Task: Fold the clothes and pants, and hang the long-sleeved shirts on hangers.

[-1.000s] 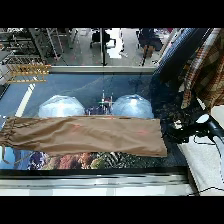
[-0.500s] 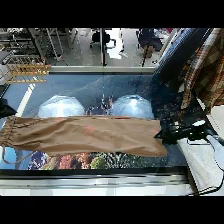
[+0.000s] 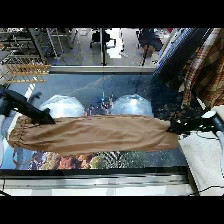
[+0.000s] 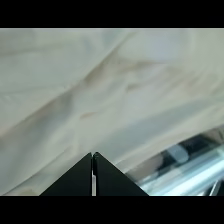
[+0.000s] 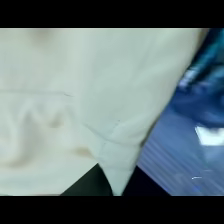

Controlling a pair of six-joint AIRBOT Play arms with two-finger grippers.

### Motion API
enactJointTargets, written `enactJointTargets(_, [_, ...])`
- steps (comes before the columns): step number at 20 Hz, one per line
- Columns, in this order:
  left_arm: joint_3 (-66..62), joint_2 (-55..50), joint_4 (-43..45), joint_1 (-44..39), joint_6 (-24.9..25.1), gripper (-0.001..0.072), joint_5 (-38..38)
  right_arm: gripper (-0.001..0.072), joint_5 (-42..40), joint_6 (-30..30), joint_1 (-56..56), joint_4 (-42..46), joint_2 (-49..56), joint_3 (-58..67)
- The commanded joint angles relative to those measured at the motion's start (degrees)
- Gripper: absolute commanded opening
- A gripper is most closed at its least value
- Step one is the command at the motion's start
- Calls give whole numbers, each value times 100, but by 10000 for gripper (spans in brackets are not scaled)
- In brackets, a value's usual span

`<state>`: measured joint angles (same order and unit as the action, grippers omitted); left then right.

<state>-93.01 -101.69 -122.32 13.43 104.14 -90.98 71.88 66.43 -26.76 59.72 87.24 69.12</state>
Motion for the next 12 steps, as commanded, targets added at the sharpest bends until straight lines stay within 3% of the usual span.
enactJointTargets(1, [1108, -7, 63, -658, 4, 21, 588, 19, 136, 603, -15, 1115, -636, 584])
enactJointTargets(4, [1707, -15, 184, -894, -39, 21, 1320, 19, 588, 920, 127, 1086, -702, 1084])
enactJointTargets(7, [1764, -96, 492, -896, -348, 21, 1519, 18, 914, 1517, 846, 1016, -702, 1574])
enactJointTargets(12, [1683, 127, 481, -691, -365, 21, 1504, 19, 699, 3167, 3783, 1255, -487, 1722])
